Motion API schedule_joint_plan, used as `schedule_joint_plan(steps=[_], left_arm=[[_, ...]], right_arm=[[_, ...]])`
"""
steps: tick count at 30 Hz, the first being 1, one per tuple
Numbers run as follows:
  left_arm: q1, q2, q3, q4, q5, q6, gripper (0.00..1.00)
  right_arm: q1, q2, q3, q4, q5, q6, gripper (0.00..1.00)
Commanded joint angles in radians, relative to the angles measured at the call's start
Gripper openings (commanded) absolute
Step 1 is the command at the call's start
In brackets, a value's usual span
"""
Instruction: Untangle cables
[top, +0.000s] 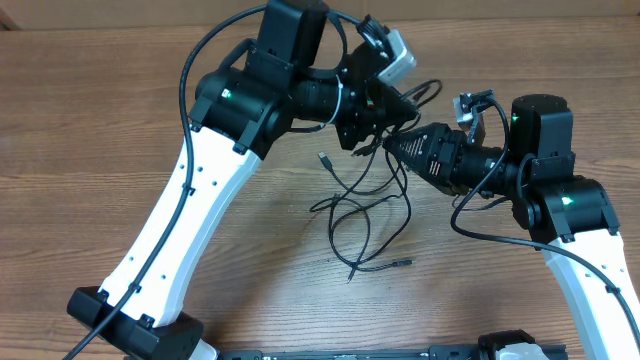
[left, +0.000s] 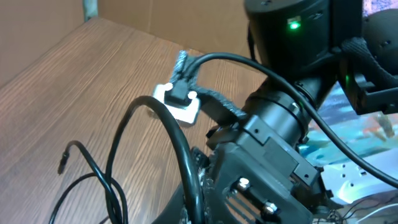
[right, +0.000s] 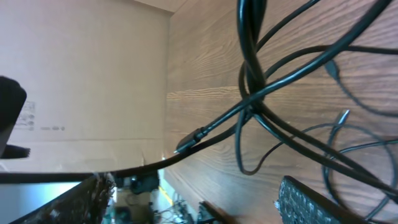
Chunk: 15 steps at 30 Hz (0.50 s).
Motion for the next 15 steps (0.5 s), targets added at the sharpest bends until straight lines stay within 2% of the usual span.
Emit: schedule_joint_plan(steps=[1,4,7,13,15], left_arm=[[-0.027,-0.003,0.005,0.009,0.026,0.041,0.04],[-0.064,-0.003,0.005,0.021,0.026,0.041,0.04],[-0.100,-0.003,0.005,0.062,0.026,0.041,0.04],[-0.111,-0.003,0.005,0.086,0.031,0.040,0.04],[-0.111,-0.003,0.005,0.083,0.039,0.040,0.04]], right_arm=[[-0.002,-0.008,0.013,0.003,-0.019,0.058,0.84],[-0.002,0.017,0.013,0.003,-0.019,0.093,0.83],[-0.002,0.045,0.013,0.003,-0.014,0.101,0.75],[-0.002,0.084,0.013,0.011,-0.014,0.102,0.67],[-0.002,0.087,0.013,0.017,-0.014,0.102,0.68]])
